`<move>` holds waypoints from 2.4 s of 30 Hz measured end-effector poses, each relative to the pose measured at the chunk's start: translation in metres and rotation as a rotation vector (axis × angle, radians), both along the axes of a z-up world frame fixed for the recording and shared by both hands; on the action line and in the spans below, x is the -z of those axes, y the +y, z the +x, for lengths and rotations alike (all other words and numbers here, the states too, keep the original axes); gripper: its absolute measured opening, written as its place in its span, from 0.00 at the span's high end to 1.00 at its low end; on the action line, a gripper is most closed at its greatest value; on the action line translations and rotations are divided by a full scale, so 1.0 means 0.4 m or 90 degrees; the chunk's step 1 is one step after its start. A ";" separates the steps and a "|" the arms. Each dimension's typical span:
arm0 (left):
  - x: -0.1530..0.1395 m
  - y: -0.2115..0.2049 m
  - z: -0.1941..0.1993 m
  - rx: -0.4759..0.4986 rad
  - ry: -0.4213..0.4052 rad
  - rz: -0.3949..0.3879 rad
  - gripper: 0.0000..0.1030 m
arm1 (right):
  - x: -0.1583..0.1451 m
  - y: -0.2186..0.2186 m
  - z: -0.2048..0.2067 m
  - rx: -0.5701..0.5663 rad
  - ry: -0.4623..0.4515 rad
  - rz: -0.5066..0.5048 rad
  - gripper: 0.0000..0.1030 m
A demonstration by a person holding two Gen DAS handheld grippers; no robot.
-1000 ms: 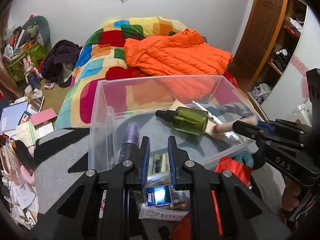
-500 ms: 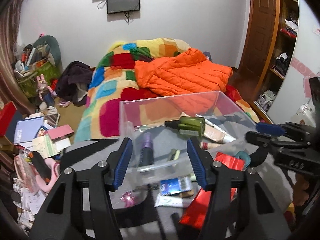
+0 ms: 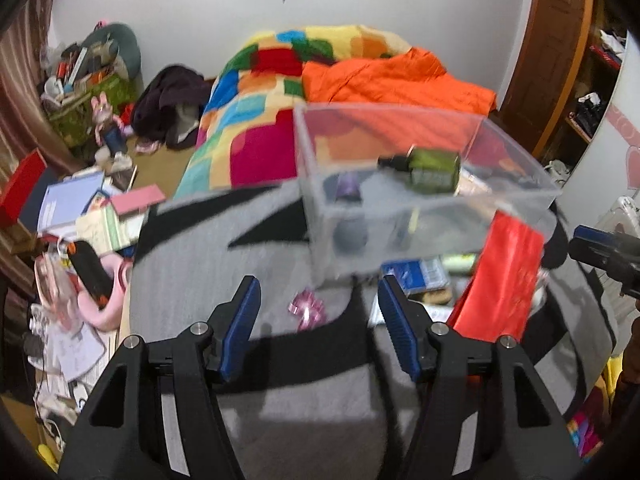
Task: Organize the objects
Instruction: 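Grasp the pink figurine with the left tool while the right tool moves to the teal tape roll, then grasp the teal tape roll with the right tool while the left tool holds the pink figurine, then carry the teal tape with the right tool while the left tool carries the figurine over the box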
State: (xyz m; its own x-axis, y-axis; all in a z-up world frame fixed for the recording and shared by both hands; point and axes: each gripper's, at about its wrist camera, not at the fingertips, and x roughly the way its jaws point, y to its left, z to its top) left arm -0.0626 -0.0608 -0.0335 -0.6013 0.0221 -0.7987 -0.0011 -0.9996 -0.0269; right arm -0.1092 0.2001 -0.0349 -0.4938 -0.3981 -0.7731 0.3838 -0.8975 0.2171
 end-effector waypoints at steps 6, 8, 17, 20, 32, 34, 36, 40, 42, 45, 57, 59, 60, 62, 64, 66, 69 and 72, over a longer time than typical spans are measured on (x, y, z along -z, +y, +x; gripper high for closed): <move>0.045 -0.011 0.018 -0.003 -0.032 -0.001 0.41 | 0.054 -0.008 0.018 -0.005 -0.028 0.025 0.56; 0.055 -0.009 0.011 -0.002 -0.042 0.002 0.41 | 0.063 -0.002 0.013 0.003 -0.032 0.027 0.56; 0.069 0.000 -0.032 -0.001 -0.069 0.001 0.51 | 0.084 0.011 -0.057 0.061 -0.043 0.038 0.56; 0.087 0.011 -0.046 0.011 -0.089 -0.008 0.63 | 0.102 -0.009 -0.075 0.054 -0.054 0.047 0.56; 0.075 0.011 -0.039 -0.001 -0.055 -0.034 0.78 | 0.103 -0.020 -0.082 0.057 -0.045 0.041 0.62; 0.061 0.009 -0.026 -0.004 -0.036 -0.033 0.79 | 0.098 -0.016 -0.075 0.055 -0.043 0.031 0.62; 0.044 0.005 -0.008 -0.008 -0.017 -0.017 0.79 | 0.093 -0.013 -0.068 0.054 -0.037 0.030 0.62; 0.015 0.004 0.014 -0.013 0.006 0.013 0.79 | 0.090 -0.019 -0.063 0.051 -0.029 0.039 0.62; -0.005 0.006 0.024 -0.014 0.021 0.020 0.79 | 0.097 -0.030 -0.070 0.052 -0.029 0.062 0.62; -0.042 0.010 0.036 -0.013 0.049 0.022 0.79 | 0.100 -0.037 -0.080 0.051 -0.028 0.066 0.62; -0.154 0.024 0.014 -0.010 0.133 0.043 0.79 | 0.113 -0.034 -0.114 0.057 -0.067 0.022 0.58; -0.165 0.031 0.005 -0.008 0.140 0.046 0.79 | 0.114 -0.040 -0.118 0.061 -0.066 0.025 0.58; -0.168 0.034 0.002 -0.007 0.143 0.048 0.78 | 0.116 -0.040 -0.123 0.063 -0.072 0.023 0.58; -0.176 0.038 -0.008 -0.006 0.146 0.049 0.78 | 0.126 -0.033 -0.132 0.068 -0.092 0.013 0.61; -0.184 0.041 -0.017 -0.006 0.151 0.047 0.78 | 0.134 -0.021 -0.129 0.074 -0.094 0.010 0.65; -0.191 0.040 -0.027 -0.006 0.156 0.044 0.78 | 0.131 -0.010 -0.122 0.076 -0.098 -0.001 0.65; -0.194 0.042 -0.045 -0.008 0.158 0.041 0.78 | 0.128 0.007 -0.110 0.082 -0.099 -0.011 0.65; -0.183 0.040 -0.064 -0.010 0.148 0.037 0.79 | 0.113 0.022 -0.093 0.087 -0.089 -0.015 0.65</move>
